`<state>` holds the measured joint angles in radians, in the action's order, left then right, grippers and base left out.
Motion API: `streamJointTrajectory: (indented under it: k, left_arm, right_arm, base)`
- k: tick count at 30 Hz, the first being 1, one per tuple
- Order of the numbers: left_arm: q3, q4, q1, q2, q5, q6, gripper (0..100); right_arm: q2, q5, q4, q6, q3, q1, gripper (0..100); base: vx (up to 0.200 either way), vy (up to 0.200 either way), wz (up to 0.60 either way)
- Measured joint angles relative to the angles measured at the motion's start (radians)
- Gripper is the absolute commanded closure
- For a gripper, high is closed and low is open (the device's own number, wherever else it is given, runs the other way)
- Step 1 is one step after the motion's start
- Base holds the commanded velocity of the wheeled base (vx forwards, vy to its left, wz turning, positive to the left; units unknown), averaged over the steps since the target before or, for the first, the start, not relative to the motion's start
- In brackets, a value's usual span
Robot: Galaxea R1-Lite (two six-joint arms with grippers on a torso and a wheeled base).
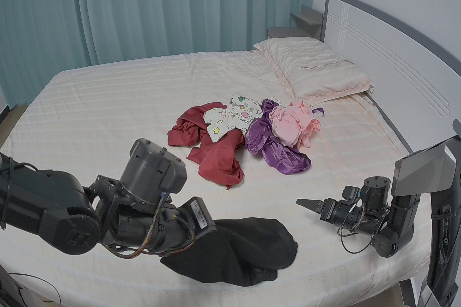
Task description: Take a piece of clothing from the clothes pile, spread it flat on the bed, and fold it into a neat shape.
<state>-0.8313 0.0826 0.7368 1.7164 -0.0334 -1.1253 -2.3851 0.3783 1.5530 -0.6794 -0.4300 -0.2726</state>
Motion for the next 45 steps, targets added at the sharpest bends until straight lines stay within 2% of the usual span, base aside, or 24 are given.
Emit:
streamJointTrajectory:
  k: [7, 14, 19, 20, 29, 34, 38, 45]
  left_arm:
    - [0.170, -0.001, -0.096, 0.005, -0.027, 0.154, 100]
    - [0.252, 0.000, -0.172, 0.071, -0.028, 0.176, 100]
    - [0.284, 0.000, -0.188, 0.129, -0.021, 0.176, 100]
    - [0.287, 0.000, -0.190, 0.144, -0.019, 0.176, 0]
    - [0.300, 0.013, -0.198, 0.206, -0.025, 0.169, 0]
    - [0.299, 0.097, -0.261, 0.193, -0.024, 0.159, 0]
    - [0.298, 0.150, -0.314, 0.191, -0.019, 0.157, 0]
    - [0.287, 0.202, -0.354, 0.239, -0.011, 0.157, 0]
  right_arm:
    - [-0.001, -0.002, 0.000, 0.000, 0.004, -0.002, 0]
    - [-0.001, -0.003, 0.000, 0.001, 0.010, -0.008, 0]
    - [-0.003, -0.004, 0.000, 0.001, 0.011, -0.011, 0]
    - [-0.003, -0.004, 0.000, 0.001, 0.011, -0.012, 0]
    - [-0.004, -0.003, 0.000, 0.002, 0.011, -0.018, 0]
    - [-0.004, -0.003, -0.006, 0.002, -0.002, -0.023, 0]
    - [-0.001, -0.004, -0.078, 0.003, -0.043, -0.031, 0]
    - [0.011, -0.027, -0.198, 0.002, -0.132, -0.052, 0]
  base:
    - [0.000, 0.000, 0.00]
    - [0.000, 0.000, 0.00]
    - [0.000, 0.000, 0.00]
    - [0.000, 0.000, 0.00]
    - [0.000, 0.000, 0.00]
    - [0.000, 0.000, 0.00]
    - [0.000, 0.000, 0.00]
    - [0.000, 0.000, 0.00]
